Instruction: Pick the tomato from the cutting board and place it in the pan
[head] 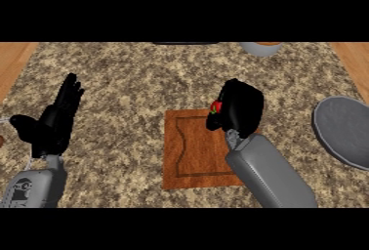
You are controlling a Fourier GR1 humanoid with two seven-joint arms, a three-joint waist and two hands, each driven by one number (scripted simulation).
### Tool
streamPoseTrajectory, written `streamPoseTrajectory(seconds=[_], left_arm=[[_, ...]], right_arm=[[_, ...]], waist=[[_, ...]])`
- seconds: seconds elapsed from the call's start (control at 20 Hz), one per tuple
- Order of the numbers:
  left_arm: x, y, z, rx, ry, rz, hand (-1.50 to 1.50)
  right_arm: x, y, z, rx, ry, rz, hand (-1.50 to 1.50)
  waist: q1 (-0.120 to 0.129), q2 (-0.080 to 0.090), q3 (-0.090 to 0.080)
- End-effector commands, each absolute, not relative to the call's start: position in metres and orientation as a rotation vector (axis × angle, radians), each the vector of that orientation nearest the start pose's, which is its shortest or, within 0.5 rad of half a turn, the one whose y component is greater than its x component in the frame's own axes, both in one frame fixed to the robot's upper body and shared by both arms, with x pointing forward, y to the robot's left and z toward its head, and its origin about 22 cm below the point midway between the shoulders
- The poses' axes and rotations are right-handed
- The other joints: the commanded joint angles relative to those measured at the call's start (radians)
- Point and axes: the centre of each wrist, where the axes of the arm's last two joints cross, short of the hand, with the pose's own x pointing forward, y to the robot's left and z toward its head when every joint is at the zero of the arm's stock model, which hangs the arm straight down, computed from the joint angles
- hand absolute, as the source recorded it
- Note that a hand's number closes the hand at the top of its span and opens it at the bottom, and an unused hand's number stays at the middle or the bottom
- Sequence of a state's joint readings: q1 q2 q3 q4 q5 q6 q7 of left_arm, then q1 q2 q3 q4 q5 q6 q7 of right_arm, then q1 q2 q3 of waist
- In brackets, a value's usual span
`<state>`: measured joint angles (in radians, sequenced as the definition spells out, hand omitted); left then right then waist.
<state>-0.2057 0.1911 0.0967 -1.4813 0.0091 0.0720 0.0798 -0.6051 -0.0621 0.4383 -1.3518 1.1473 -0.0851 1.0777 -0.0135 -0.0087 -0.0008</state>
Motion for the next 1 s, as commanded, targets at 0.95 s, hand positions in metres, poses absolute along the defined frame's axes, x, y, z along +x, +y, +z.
streamPoseTrajectory(seconds=[0.95], left_arm=[[0.296,0.288,0.040,0.199,-1.629,-0.046,0.00]], right_arm=[[0.301,-0.357,0.092,-1.473,-1.112,0.049,1.50]], waist=[[0.012,0.013,0.002]])
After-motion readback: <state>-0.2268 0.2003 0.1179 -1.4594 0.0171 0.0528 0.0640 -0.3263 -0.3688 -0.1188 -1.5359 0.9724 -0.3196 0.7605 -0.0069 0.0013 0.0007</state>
